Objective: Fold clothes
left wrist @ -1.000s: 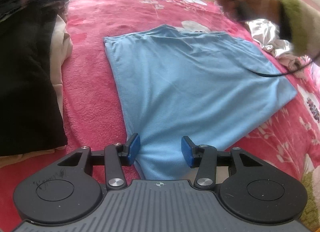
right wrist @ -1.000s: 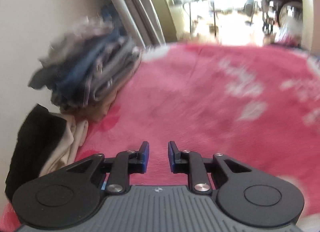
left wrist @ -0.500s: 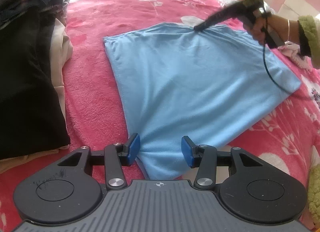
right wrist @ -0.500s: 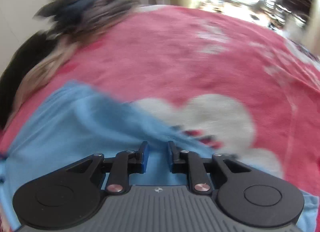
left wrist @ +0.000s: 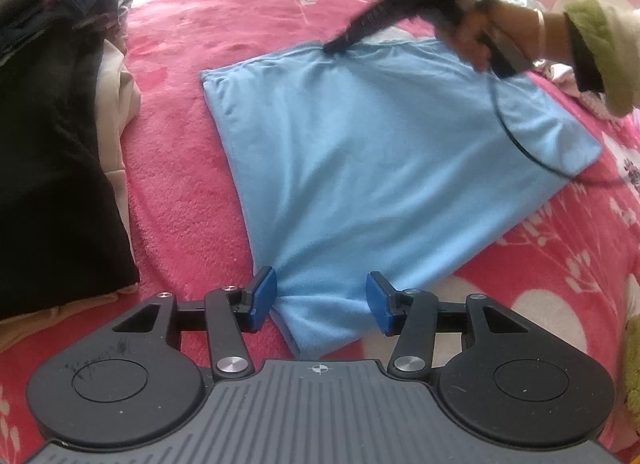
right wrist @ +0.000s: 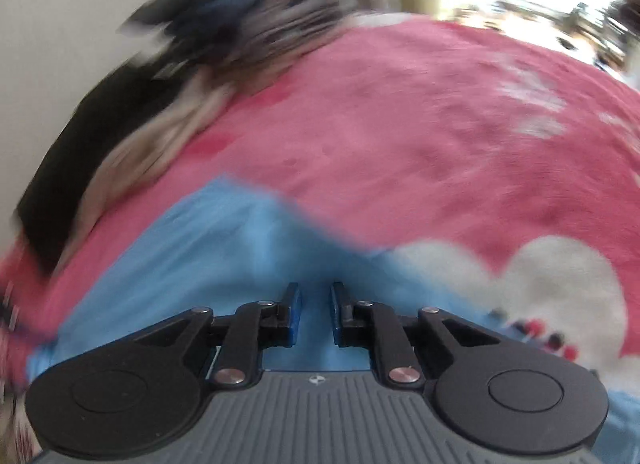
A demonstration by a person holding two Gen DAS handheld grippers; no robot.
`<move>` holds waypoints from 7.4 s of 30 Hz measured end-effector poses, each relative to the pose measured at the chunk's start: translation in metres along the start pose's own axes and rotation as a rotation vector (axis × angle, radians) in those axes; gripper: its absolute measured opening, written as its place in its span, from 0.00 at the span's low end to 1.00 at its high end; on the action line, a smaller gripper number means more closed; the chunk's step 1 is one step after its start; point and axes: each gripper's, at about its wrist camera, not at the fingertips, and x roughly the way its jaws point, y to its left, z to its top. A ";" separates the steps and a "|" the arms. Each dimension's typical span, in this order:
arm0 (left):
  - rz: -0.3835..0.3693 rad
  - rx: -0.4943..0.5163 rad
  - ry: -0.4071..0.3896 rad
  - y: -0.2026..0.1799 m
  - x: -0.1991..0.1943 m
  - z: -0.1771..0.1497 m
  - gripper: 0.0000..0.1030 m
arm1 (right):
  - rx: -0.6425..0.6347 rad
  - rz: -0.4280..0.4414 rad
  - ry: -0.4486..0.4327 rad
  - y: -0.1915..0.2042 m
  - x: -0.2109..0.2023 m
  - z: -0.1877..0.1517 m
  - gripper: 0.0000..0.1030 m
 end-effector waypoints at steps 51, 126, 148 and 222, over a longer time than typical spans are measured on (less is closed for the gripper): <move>-0.032 -0.266 -0.047 0.052 -0.039 0.034 0.51 | -0.502 0.030 -0.117 0.130 -0.143 -0.115 0.41; -0.220 -0.817 -0.049 0.134 0.104 0.132 0.11 | -0.501 0.159 -0.205 0.190 -0.137 -0.113 0.08; -0.180 -0.451 -0.062 -0.013 0.089 0.274 0.05 | 0.026 0.017 -0.404 0.108 -0.218 -0.136 0.08; -0.313 0.766 0.105 -0.230 0.052 0.110 0.51 | 0.862 -0.259 -0.287 -0.057 -0.263 -0.272 0.05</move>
